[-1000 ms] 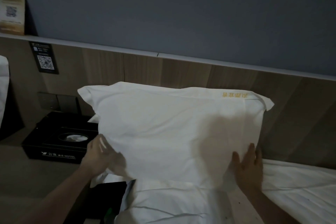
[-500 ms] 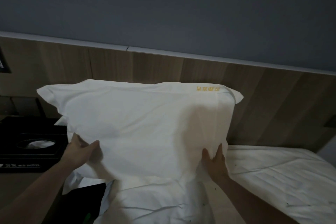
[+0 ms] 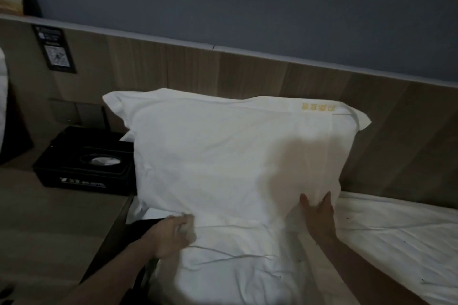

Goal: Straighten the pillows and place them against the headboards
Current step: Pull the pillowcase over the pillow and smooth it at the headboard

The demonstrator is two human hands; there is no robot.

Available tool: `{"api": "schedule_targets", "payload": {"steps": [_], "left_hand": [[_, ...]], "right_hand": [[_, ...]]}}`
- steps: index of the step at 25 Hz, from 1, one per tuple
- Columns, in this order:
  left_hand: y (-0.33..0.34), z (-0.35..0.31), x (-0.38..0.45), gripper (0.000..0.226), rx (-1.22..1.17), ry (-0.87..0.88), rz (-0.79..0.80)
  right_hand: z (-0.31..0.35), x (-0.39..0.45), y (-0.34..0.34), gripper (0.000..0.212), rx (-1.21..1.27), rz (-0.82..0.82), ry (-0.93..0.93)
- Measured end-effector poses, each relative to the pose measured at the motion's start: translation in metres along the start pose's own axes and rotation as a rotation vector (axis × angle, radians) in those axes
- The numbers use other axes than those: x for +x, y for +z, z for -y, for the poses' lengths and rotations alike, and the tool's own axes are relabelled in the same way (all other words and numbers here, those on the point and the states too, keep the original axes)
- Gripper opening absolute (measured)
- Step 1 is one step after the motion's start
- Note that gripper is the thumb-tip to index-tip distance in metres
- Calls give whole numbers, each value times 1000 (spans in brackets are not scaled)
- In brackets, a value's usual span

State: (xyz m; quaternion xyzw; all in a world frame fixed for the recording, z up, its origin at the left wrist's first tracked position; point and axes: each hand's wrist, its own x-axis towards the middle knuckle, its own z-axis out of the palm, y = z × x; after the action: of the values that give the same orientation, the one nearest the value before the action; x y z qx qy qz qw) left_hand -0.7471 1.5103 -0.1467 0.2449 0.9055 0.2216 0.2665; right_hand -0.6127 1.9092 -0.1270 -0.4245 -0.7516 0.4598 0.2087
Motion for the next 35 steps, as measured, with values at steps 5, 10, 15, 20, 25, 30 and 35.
{"api": "schedule_targets", "payload": {"steps": [5, 10, 15, 20, 25, 30, 35], "left_hand": [[12, -4, 9, 41, 187, -51, 148], [21, -1, 16, 17, 288, -34, -1], [-46, -9, 37, 33, -215, -129, -495], [-119, 20, 74, 134, -518, -346, -683], [-122, 124, 160, 128, -495, -119, -668], [-129, 46, 110, 132, -553, -187, -697], [-103, -17, 31, 121, -376, -120, -658]], "right_hand": [[19, 2, 13, 115, -2, -26, 98], [18, 10, 17, 117, 0, -26, 122], [19, 13, 11, 130, -12, -75, -36], [30, 32, 4, 128, 143, -96, -14], [30, 46, -2, 133, 225, -129, 58], [20, 50, 1, 122, 154, -55, 97], [20, 8, 9, 102, 116, -80, 30]]}}
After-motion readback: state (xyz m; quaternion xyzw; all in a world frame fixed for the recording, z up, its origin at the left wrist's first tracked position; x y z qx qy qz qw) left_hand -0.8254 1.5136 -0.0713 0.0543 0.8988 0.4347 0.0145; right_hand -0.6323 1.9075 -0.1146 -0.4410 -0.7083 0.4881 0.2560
